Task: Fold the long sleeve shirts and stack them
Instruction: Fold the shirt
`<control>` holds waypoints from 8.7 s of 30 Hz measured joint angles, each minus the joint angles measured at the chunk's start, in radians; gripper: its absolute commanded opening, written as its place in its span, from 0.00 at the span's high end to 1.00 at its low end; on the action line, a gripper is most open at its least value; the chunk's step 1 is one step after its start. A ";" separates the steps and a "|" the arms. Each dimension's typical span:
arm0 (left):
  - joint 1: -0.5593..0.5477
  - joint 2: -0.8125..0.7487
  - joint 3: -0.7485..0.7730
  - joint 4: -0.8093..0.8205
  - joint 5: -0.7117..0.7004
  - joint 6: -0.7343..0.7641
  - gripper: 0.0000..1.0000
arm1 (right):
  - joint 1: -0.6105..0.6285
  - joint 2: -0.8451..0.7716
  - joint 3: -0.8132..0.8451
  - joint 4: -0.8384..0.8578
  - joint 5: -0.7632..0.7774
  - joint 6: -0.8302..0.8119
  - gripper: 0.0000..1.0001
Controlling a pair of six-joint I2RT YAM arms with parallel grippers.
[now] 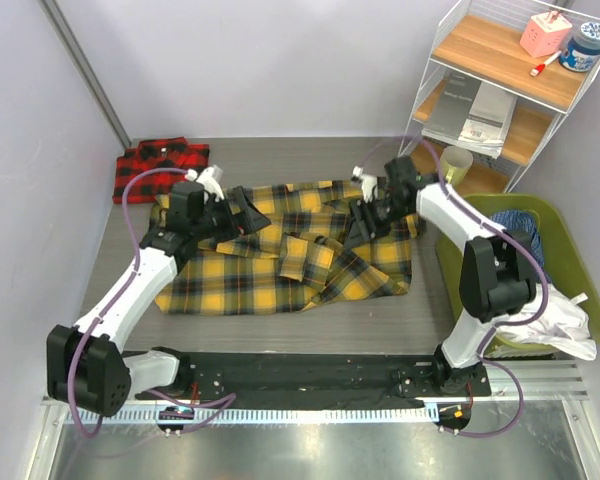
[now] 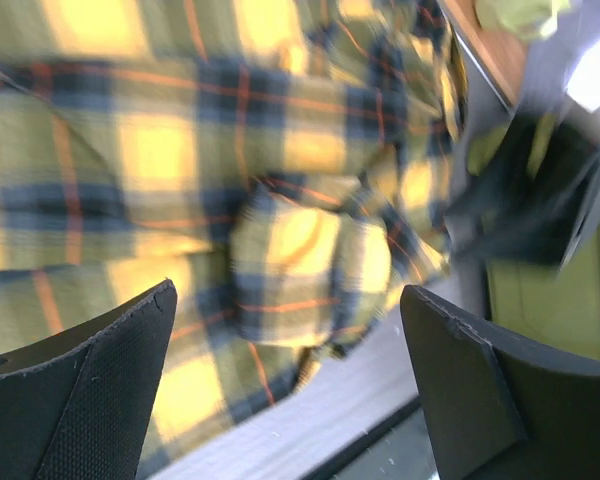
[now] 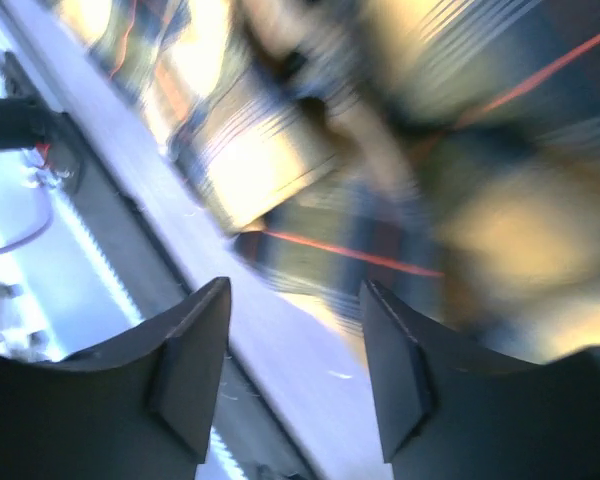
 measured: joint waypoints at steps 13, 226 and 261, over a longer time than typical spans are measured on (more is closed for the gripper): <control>0.085 -0.112 0.098 -0.087 0.047 0.344 0.09 | 0.208 -0.014 -0.321 0.487 -0.043 0.443 0.99; -0.830 -0.080 0.438 -0.459 0.432 0.628 0.60 | -0.052 -0.480 -0.092 0.055 0.130 -0.288 0.08; 0.477 0.030 -0.027 -1.028 0.232 1.854 0.49 | 0.300 -0.555 -0.716 -0.078 0.328 -0.956 0.34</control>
